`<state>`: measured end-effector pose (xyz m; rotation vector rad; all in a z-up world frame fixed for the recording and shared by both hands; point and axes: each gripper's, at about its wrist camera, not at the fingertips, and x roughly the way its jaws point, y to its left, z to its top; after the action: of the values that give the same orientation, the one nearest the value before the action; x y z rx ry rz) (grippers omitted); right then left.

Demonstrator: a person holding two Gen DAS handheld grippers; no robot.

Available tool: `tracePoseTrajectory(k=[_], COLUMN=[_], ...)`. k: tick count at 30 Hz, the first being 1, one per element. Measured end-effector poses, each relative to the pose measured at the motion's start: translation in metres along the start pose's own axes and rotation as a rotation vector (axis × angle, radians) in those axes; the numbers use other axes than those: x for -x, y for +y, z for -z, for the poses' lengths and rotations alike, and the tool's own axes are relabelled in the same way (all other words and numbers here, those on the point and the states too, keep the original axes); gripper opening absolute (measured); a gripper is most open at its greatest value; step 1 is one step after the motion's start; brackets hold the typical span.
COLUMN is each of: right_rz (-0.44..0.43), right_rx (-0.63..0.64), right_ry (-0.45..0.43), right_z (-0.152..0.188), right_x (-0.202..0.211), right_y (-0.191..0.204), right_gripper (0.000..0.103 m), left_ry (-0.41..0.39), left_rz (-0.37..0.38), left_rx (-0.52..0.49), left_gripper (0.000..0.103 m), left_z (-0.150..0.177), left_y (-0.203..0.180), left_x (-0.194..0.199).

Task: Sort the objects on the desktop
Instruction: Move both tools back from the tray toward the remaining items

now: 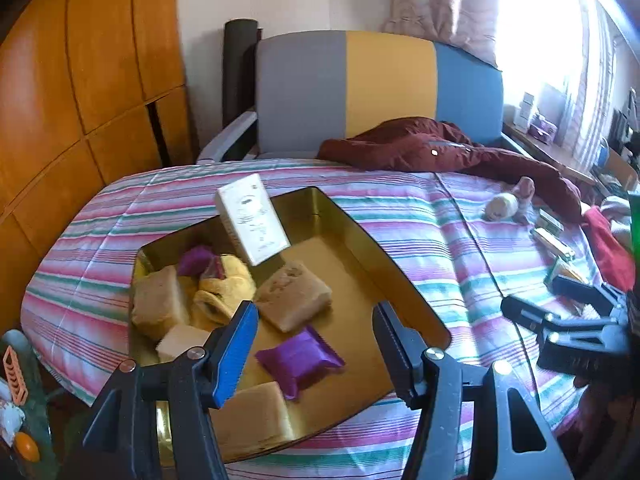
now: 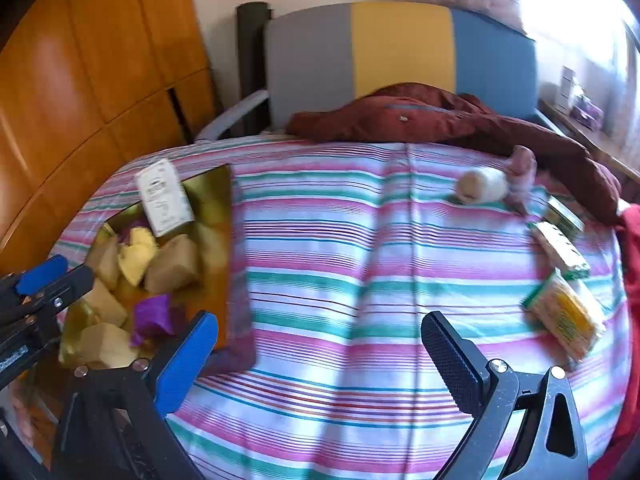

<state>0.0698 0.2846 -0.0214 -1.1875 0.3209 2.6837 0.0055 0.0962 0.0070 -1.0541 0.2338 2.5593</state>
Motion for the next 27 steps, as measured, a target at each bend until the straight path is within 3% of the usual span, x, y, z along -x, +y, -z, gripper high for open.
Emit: tracePoseTrajectory(k=[27], right_rz=[0.203], right_rx=[-0.274], right_ry=[0.05], right_z=[0.009], right_x=[0.041], right_y=[-0.169], right_gripper=[0.103], left_ry=[0.077], left_rz=[0.15], left_rx=[-0.116], left_gripper=[0.061], left_z=[0.008], left_y=[-0.057], left_x=[-0.019])
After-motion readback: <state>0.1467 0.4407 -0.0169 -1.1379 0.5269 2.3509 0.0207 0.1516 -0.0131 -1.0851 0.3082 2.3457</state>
